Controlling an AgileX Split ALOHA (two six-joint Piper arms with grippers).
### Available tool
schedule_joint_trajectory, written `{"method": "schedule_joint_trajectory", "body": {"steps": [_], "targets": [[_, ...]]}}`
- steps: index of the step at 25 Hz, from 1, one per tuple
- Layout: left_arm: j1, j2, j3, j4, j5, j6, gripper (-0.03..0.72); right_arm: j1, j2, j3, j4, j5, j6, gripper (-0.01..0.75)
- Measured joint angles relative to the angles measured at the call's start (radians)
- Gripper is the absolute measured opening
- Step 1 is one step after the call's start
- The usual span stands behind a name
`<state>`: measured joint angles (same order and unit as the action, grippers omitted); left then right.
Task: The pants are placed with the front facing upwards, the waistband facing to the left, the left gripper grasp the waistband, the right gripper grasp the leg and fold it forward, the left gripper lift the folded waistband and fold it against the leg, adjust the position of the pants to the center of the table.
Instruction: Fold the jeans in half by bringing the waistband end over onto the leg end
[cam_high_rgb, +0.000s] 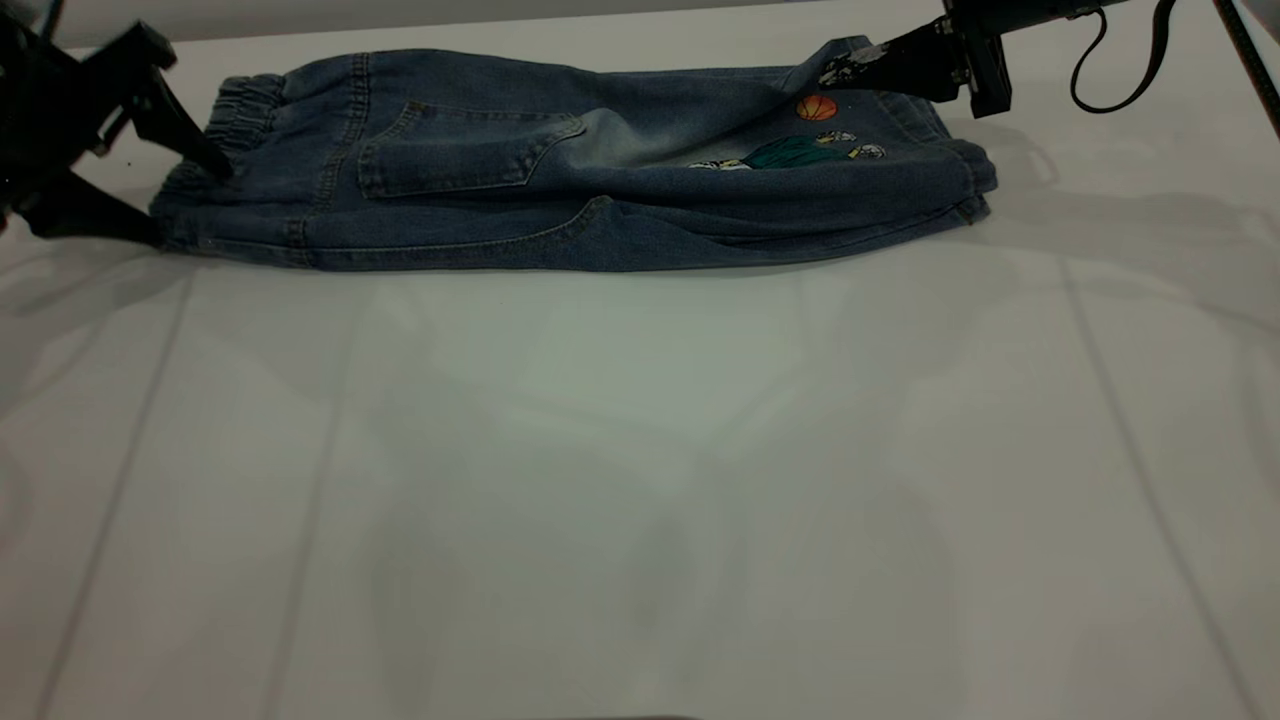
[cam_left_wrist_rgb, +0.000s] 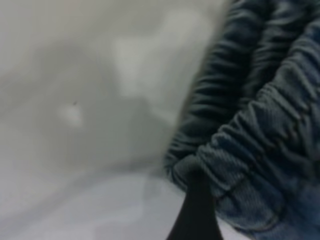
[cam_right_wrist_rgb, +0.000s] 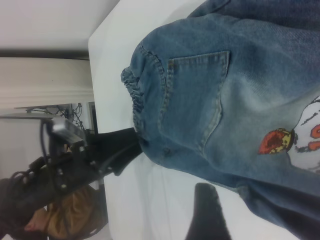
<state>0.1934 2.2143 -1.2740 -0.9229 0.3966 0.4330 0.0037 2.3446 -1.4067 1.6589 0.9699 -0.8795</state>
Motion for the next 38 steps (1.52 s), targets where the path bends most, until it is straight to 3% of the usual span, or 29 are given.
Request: {"method": "schedule_joint_trajectory", "body": {"steps": [12,15,20,22,29,34,38], "targets": [[0.0,0.045,-0.012,-0.102,-0.018,0.003,0.518,0.0,0.0,0.0,0.0,-0.001,-0.002,0.425],[0.0,0.053,-0.013,-0.114,-0.02,0.003,0.428,0.0,0.0,0.0,0.0,-0.001,-0.002,0.425],[0.0,0.065,-0.013,-0.151,-0.03,0.003,0.146,0.0,0.0,0.0,0.0,-0.001,-0.002,0.425],[0.0,0.068,-0.013,-0.158,-0.03,0.002,0.078,0.0,0.0,0.0,0.0,-0.001,-0.002,0.425],[0.0,0.048,-0.012,-0.153,-0.029,0.048,0.059,0.02,0.0,-0.018,0.0,0.024,-0.002,0.425],[0.0,-0.037,-0.007,-0.119,0.005,0.066,0.057,0.087,0.0,-0.115,-0.011,0.014,0.001,0.425],[-0.001,-0.122,-0.005,-0.109,0.042,0.099,0.057,0.157,0.0,-0.168,-0.059,-0.07,0.02,0.425]]}}
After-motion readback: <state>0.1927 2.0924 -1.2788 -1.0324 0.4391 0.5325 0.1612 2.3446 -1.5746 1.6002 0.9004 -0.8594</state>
